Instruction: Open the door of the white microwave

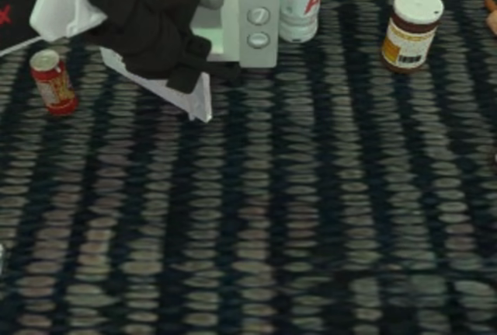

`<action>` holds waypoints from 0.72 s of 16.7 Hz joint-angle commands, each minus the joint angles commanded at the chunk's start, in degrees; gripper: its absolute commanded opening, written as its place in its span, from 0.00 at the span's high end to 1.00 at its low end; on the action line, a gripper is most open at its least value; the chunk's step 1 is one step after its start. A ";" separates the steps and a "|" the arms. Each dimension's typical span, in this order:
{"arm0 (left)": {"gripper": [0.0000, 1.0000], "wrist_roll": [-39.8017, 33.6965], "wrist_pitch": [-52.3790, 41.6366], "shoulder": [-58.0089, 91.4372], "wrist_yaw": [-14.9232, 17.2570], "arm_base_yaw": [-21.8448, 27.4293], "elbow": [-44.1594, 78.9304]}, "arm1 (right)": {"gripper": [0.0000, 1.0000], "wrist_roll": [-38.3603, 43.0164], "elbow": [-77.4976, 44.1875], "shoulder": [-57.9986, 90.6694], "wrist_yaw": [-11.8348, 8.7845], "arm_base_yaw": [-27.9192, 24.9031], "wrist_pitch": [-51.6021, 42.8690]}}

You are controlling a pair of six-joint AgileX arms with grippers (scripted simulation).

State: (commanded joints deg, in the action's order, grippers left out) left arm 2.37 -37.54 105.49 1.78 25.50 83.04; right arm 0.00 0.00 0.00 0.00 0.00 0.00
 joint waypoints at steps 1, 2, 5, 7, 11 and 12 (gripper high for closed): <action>1.00 0.20 0.03 -0.10 0.10 -0.06 -0.06 | 0.00 0.00 0.00 0.00 0.00 0.00 0.00; 1.00 0.88 0.09 -0.45 0.44 -0.30 -0.35 | 0.00 0.00 0.00 0.00 0.00 0.00 0.00; 1.00 4.60 0.03 -1.93 2.35 -1.72 -2.33 | 0.00 0.00 0.00 0.00 0.00 0.00 0.00; 1.00 7.44 -0.02 -3.02 3.81 -2.75 -3.77 | 0.00 0.00 0.00 0.00 0.00 0.00 0.00; 1.00 8.93 0.21 -3.89 4.67 -3.32 -4.33 | 0.00 0.00 0.00 0.00 0.00 0.00 0.00; 1.00 8.93 0.21 -3.89 4.67 -3.32 -4.33 | 0.00 0.00 0.00 0.00 0.00 0.00 0.00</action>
